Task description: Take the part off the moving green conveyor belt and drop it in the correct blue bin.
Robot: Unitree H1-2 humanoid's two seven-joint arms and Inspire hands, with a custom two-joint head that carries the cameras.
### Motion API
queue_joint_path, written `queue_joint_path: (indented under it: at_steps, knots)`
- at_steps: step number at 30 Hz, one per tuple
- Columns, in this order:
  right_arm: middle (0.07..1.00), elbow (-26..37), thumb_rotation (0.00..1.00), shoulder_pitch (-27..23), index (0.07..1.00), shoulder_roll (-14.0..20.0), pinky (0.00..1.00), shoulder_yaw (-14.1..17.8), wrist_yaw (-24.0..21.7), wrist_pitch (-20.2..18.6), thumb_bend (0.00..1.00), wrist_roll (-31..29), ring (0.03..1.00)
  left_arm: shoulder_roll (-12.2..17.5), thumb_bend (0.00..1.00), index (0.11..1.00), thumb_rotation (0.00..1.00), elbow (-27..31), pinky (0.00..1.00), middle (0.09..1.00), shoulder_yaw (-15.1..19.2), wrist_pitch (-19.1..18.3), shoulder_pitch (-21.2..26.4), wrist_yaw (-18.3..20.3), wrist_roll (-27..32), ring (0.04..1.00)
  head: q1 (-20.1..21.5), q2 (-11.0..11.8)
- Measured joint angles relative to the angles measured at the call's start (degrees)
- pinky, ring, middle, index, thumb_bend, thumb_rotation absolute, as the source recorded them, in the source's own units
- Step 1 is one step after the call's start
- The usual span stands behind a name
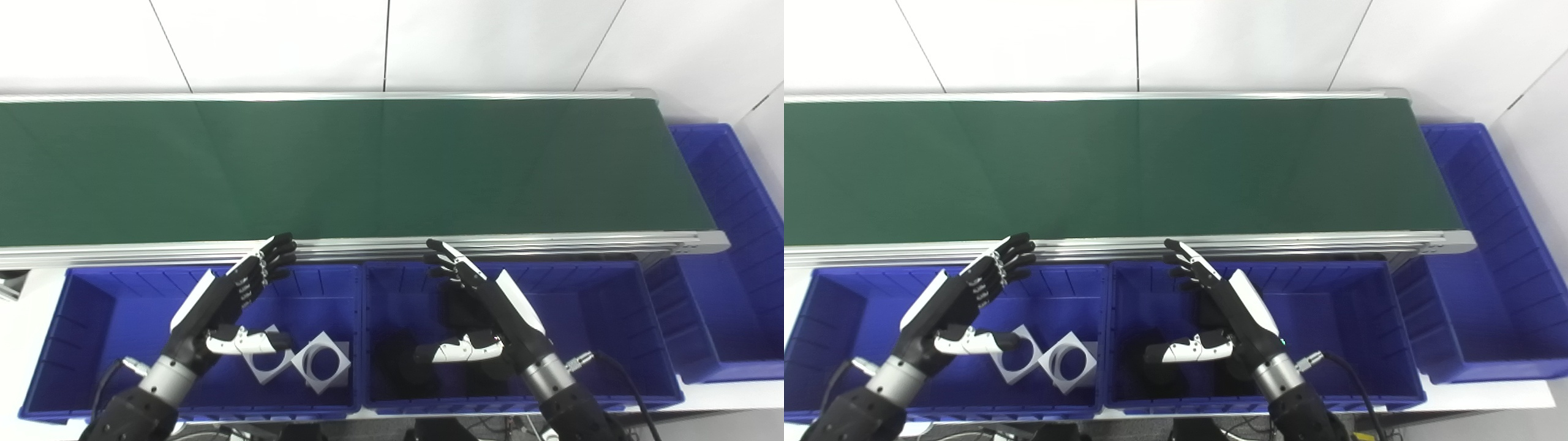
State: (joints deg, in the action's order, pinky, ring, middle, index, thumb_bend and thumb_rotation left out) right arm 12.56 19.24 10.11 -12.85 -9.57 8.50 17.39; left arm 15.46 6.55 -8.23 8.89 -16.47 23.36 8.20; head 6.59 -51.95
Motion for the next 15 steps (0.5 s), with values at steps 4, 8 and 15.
queue_joint_path:
  at_steps: [4, 8, 15]
  knots:
    - [0.863, 0.0, 0.35, 0.7, 0.939, -0.1, 0.74, 0.0, 0.2, 0.0, 0.89, 0.0, 0.817, -0.6, 1.00, 0.947, 0.35, 0.8, 0.86, 0.932, 0.0, 1.3, -1.7, -0.2, -0.1, 0.908, 0.3, 0.1]
    - [0.866, 0.1, 0.35, 0.9, 0.942, 0.0, 0.75, 0.0, 0.2, 0.0, 0.89, 0.1, 0.819, -1.0, 1.00, 0.944, 0.35, 1.0, 0.85, 0.926, 0.1, 1.7, -2.2, -0.5, -0.1, 0.899, 0.4, 0.3]
    - [0.866, 0.3, 0.35, 1.2, 0.944, 0.1, 0.74, 0.2, 0.3, 0.0, 0.89, 0.7, 0.814, -1.9, 1.00, 0.937, 0.35, -0.3, 0.84, 0.921, 0.1, 4.0, -2.0, -0.5, -0.2, 0.893, -0.1, 0.8]
